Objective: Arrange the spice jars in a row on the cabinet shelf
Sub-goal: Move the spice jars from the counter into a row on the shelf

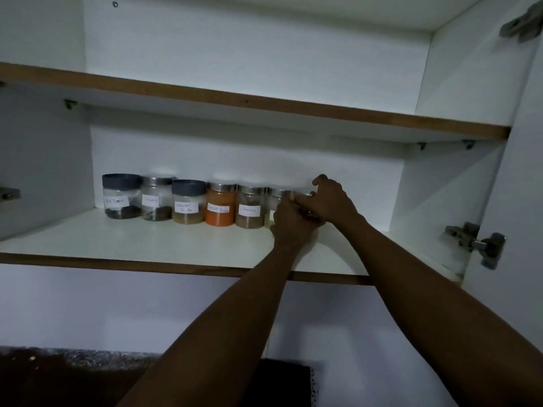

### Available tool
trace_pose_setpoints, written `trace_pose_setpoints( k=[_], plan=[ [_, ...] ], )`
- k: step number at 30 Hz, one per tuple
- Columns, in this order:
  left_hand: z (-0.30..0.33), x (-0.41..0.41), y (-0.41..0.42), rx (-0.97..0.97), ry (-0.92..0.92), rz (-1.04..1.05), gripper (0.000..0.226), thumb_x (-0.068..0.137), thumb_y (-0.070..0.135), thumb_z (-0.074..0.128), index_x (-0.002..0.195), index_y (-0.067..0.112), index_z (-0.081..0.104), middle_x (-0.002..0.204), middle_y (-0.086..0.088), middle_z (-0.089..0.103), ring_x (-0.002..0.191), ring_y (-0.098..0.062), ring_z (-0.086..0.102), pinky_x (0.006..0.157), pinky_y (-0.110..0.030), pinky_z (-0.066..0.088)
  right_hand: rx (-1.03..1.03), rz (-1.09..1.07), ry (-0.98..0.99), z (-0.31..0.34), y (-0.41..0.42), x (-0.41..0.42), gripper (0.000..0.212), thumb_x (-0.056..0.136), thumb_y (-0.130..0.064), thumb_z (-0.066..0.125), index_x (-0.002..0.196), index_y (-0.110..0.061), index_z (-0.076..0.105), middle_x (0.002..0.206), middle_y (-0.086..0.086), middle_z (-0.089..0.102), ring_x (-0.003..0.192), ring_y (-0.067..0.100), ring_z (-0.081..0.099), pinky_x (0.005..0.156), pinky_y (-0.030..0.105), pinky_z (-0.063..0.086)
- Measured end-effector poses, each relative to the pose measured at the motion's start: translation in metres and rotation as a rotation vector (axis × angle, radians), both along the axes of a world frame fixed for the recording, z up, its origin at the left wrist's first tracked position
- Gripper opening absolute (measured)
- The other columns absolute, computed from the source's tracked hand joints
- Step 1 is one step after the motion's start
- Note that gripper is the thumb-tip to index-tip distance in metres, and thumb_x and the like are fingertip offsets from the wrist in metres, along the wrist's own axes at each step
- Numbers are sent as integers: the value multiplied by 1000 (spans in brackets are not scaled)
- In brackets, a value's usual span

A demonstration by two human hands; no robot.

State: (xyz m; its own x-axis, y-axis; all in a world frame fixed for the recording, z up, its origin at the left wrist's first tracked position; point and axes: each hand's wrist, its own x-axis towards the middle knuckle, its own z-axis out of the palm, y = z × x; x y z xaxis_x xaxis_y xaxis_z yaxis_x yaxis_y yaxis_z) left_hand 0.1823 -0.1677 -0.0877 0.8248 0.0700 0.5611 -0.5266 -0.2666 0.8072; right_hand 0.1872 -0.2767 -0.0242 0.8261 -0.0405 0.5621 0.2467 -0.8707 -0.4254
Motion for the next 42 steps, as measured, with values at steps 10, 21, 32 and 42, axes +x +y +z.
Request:
trace_pose_setpoints(
  k=[10, 21, 32, 42],
  plan=[
    [-9, 11, -2, 33, 48, 71, 63, 78, 15, 88, 126, -6, 54, 122, -21, 67, 113, -34, 66, 89, -31, 49, -36, 0, 129, 14, -3, 23, 126, 44, -89, 55, 145, -14, 42, 131, 12, 60, 103, 31, 67, 83, 42, 60],
    [-11, 4, 2, 135, 18, 154, 45, 99, 22, 67, 127, -12, 57, 125, -27, 67, 119, -36, 65, 97, -34, 49, 62, 151, 299, 22, -15, 28, 85, 81, -34, 72, 155, -20, 32, 139, 8, 56, 115, 28, 61, 90, 48, 62],
    [-13, 11, 3, 214, 106, 171, 34, 104, 22, 59, 118, -7, 69, 119, -21, 73, 115, -32, 69, 99, -36, 52, 589, 81, -70, -50, -17, 22, 88, 71, -60, 85, 136, -11, 50, 122, 2, 64, 111, 20, 65, 93, 31, 55],
    [-15, 15, 6, 235, 111, 193, 42, 105, 33, 58, 118, -3, 74, 119, -19, 74, 117, -29, 69, 97, -32, 50, 789, 155, 73, -69, -33, 22, 42, 87, -50, 70, 110, -14, 73, 108, 6, 74, 102, 25, 72, 81, 48, 65]
  ],
)
